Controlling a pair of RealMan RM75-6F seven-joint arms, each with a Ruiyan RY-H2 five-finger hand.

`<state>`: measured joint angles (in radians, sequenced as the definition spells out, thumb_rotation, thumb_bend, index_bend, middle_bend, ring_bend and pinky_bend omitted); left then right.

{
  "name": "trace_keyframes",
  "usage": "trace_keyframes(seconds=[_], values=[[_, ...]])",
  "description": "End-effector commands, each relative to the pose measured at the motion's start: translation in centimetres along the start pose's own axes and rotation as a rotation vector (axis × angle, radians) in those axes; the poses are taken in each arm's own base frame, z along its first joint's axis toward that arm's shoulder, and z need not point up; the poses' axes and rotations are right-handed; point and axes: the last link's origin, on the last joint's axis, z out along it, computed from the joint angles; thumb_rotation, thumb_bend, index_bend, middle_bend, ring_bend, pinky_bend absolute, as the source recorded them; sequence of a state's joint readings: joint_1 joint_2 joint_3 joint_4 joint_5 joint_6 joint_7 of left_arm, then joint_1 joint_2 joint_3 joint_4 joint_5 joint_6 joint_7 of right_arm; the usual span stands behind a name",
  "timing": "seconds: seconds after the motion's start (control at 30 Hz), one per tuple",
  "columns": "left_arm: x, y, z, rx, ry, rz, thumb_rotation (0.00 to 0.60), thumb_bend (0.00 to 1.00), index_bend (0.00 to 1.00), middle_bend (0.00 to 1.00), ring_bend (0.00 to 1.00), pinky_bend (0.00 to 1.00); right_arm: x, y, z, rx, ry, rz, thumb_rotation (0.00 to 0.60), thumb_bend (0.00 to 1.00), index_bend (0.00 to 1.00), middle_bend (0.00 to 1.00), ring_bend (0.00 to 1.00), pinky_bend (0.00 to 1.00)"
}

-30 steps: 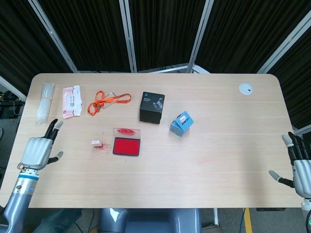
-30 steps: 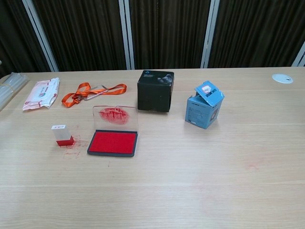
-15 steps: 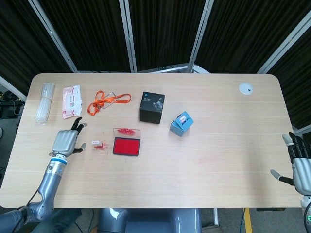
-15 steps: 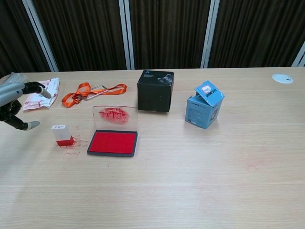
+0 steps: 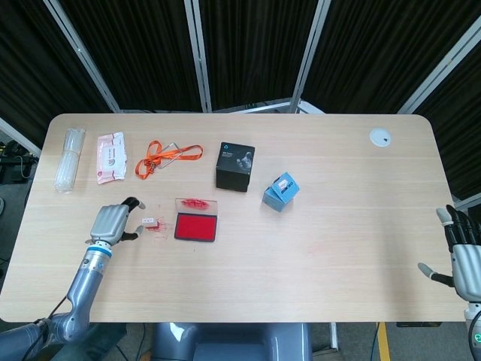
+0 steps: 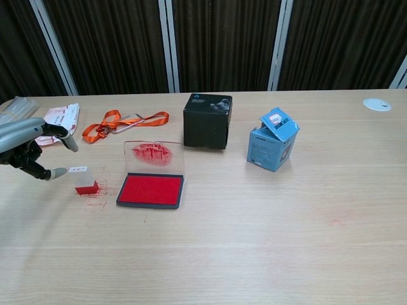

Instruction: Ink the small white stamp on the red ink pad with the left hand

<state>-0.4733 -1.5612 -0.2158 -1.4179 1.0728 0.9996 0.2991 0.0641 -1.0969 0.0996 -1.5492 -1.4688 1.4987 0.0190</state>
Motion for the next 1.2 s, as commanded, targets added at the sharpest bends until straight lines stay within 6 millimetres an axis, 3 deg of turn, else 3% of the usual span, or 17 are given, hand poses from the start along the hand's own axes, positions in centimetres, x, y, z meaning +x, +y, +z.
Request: trace_keyframes(seconds=[0.03, 0.63, 1.03, 1.2], values=[[-0.3, 0.3, 0.1, 0.001, -0.001, -0.010, 0.600, 0.29, 0.37, 0.30, 0.85, 0.91, 0.0, 0.0, 0.0, 0.001, -0.001, 0.001, 0.600, 0.00, 0.00, 0.00, 0.00, 0.00], [-1.8, 1.9, 1.5, 0.099, 0.002, -0.022, 0.600, 0.29, 0.34, 0.38, 0.85, 0.91, -0.2, 0.1, 0.1, -0.007, -0.013, 0.002, 0.600, 0.00, 0.00, 0.00, 0.00, 0.00], [-2.4, 2.6, 1.8, 0.096, -0.007, 0.001, 0.600, 0.29, 0.42, 0.41, 0.85, 0.91, -0.2, 0.2, 0.1, -0.011, -0.013, 0.002, 0.600, 0.00, 0.00, 0.00, 0.00, 0.00], [-2.6, 2.7, 1.9, 0.098, -0.012, 0.005, 0.600, 0.34, 0.44, 0.44, 0.85, 0.91, -0.2, 0.2, 0.1, -0.010, -0.013, 0.001, 0.600, 0.00, 0.00, 0.00, 0.00, 0.00]])
